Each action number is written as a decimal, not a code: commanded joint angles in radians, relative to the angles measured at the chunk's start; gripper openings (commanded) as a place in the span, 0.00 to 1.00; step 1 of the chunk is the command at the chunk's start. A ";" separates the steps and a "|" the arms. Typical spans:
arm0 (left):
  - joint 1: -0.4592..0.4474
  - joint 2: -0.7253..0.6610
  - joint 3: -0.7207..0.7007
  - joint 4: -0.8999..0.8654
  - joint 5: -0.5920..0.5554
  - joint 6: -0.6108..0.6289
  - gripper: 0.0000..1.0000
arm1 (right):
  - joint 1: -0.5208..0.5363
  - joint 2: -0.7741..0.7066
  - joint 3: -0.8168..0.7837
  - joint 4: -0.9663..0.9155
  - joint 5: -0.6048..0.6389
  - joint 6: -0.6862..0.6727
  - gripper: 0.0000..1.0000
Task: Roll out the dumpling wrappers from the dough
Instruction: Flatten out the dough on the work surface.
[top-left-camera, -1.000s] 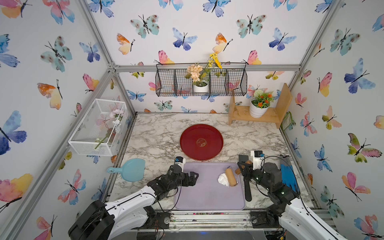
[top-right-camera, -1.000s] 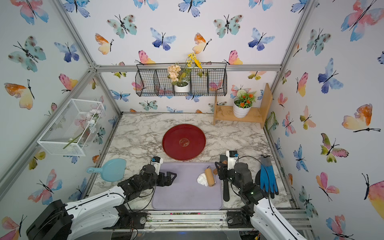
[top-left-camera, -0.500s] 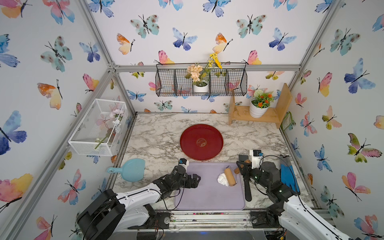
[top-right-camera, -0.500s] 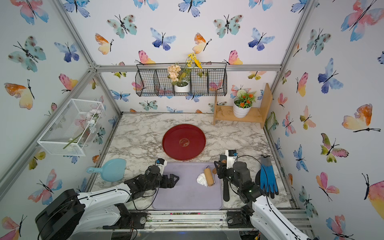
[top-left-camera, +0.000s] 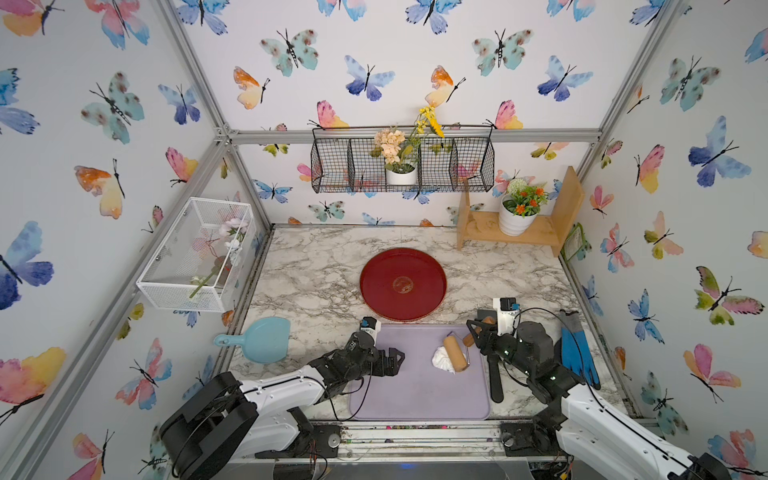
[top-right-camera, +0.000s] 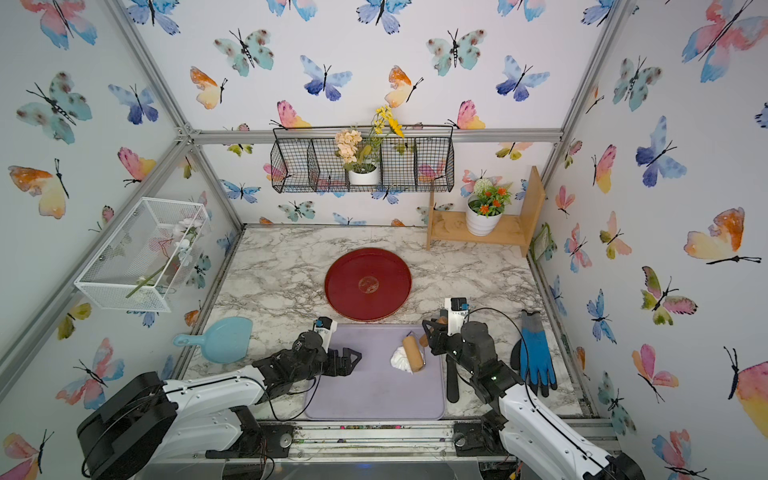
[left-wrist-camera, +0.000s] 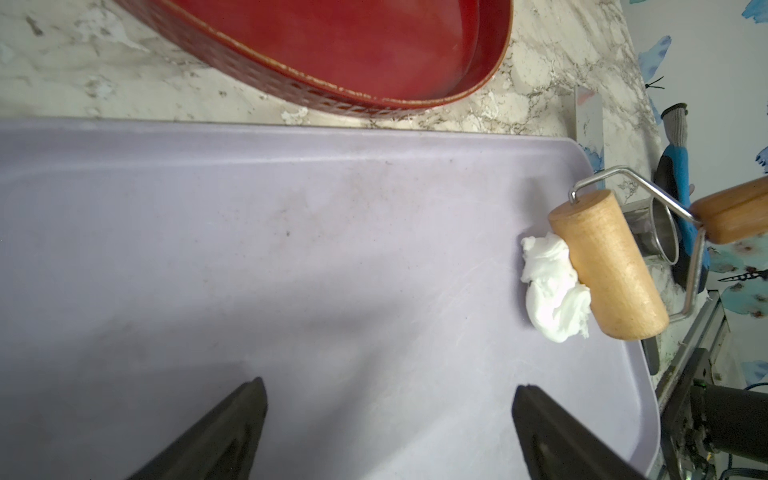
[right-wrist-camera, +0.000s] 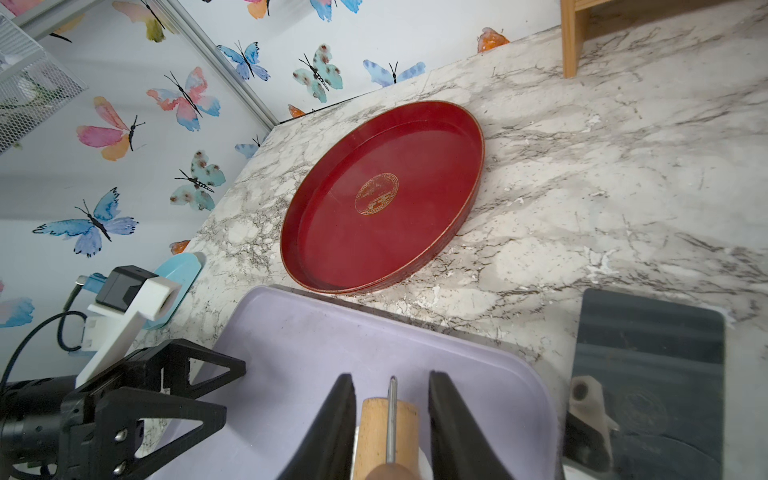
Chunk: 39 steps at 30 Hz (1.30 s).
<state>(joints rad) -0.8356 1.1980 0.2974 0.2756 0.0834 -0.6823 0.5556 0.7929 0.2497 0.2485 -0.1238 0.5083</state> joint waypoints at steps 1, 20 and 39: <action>-0.011 0.021 -0.011 -0.040 -0.002 -0.021 0.99 | 0.063 0.049 -0.005 0.015 0.025 0.019 0.02; -0.017 -0.014 -0.011 -0.061 -0.016 -0.031 0.99 | 0.237 0.247 0.007 0.098 0.195 0.047 0.02; -0.017 -0.040 0.002 -0.099 -0.030 -0.029 0.99 | 0.313 0.244 0.043 0.036 0.394 0.072 0.02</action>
<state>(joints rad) -0.8467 1.1648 0.2974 0.2272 0.0814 -0.7048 0.8593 1.0729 0.3016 0.5049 0.1692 0.6048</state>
